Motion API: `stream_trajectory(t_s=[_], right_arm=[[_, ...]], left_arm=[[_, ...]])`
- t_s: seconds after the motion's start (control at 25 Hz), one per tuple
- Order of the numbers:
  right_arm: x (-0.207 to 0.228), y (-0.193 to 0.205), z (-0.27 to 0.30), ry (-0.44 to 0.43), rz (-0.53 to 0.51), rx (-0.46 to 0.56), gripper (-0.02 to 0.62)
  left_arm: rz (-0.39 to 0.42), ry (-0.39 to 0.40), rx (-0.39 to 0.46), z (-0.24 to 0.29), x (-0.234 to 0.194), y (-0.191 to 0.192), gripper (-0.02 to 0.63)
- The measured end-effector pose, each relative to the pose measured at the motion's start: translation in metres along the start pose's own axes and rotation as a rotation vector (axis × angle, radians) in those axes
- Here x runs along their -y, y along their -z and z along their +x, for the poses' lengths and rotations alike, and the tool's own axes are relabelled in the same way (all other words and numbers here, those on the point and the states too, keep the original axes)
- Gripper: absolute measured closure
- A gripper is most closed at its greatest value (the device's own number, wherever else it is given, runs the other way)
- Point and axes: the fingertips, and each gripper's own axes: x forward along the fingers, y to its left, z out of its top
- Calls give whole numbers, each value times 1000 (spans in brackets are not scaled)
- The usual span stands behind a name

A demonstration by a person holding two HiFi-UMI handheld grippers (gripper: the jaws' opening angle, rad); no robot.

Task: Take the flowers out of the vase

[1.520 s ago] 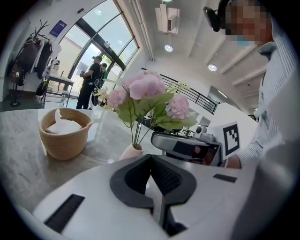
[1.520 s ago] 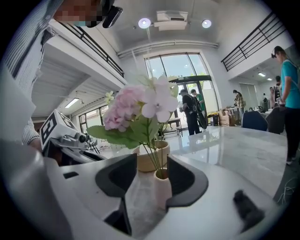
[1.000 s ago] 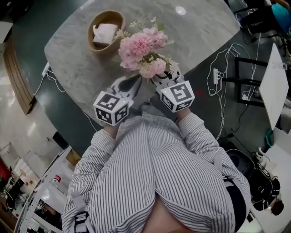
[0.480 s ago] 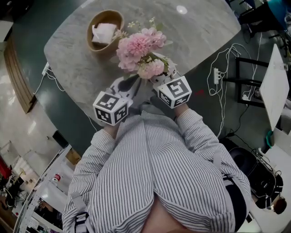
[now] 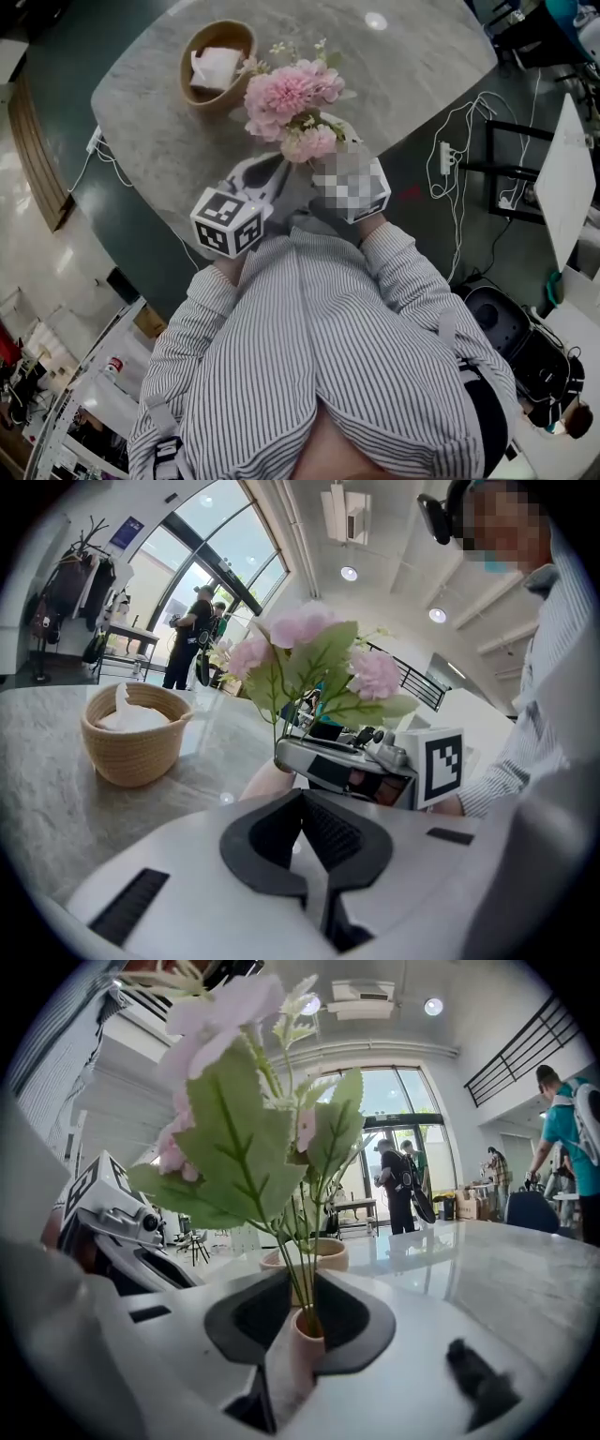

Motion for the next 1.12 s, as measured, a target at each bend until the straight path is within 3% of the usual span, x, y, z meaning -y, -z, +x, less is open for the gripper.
stream_trajectory(t_s=[0.48, 0.88, 1.12], right_arm=[[4, 2, 0, 38, -26, -39, 568], [-4, -7, -3, 66, -33, -50, 574], [13, -19, -5, 85, -19, -68, 573]], left_arm=[[-6, 3, 2, 2, -1, 0, 595], [5, 19, 20, -6, 1, -5, 594], [12, 27, 44, 2, 3, -19, 594]])
